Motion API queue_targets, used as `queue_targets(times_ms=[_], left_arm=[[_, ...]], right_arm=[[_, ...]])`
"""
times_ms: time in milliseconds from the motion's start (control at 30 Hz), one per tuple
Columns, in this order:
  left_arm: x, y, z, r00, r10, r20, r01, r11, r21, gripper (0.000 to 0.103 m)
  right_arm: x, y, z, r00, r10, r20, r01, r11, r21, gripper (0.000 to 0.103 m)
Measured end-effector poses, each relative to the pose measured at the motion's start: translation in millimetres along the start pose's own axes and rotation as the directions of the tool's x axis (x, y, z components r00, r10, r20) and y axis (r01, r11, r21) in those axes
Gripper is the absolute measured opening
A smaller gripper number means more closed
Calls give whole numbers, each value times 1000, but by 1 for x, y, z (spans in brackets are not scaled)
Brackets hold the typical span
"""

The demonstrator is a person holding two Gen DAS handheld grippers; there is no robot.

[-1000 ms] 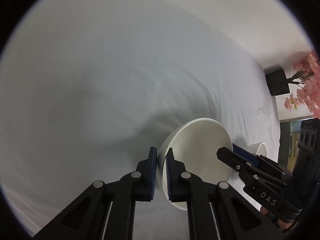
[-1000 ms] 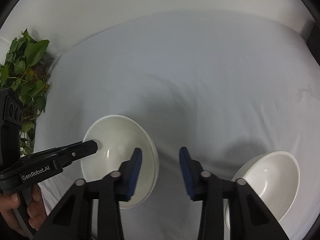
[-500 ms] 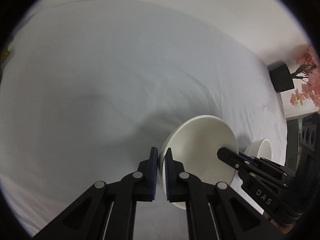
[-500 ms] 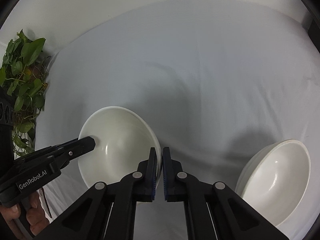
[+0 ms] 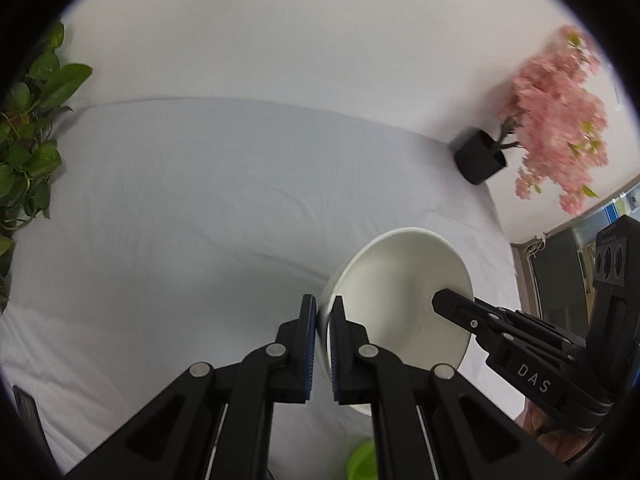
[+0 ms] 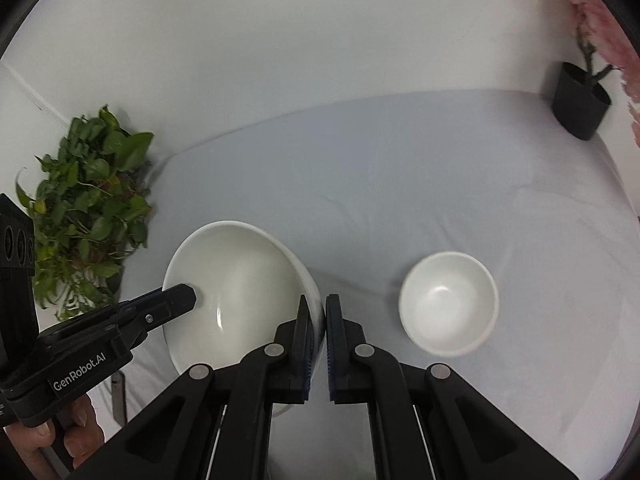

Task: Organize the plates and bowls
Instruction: 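Carry the large white bowl over the green bowl and lower it inside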

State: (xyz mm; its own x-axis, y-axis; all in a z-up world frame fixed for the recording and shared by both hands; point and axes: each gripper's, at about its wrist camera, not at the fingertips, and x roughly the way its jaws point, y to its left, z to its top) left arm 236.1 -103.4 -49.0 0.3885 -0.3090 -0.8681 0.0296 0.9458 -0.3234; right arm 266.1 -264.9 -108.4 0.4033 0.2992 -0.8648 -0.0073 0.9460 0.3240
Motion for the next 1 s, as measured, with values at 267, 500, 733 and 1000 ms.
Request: queue_targets(times_ms=[267,500,733,1000], left_arm=[[-39,-77,-83,999,30,-30,-28,998,58,5],[-28,-105,-147,992,27,-122,-22,999,38,5],[-5,-100,-183,982,65,-176,-61,998,29,5],[31,-78,-202,971,89,-224,-92,996,-2,4]], right_arm=[[-109,-43,-91,999,40,6,-40,998,42,3],[-133,-100,-187,995,67,-78,-57,992,115,4],[-105,-134,-246,986,75,-149,-50,986,161,4],[-50,-140,-279,976,60,-211,-23,985,174,4]])
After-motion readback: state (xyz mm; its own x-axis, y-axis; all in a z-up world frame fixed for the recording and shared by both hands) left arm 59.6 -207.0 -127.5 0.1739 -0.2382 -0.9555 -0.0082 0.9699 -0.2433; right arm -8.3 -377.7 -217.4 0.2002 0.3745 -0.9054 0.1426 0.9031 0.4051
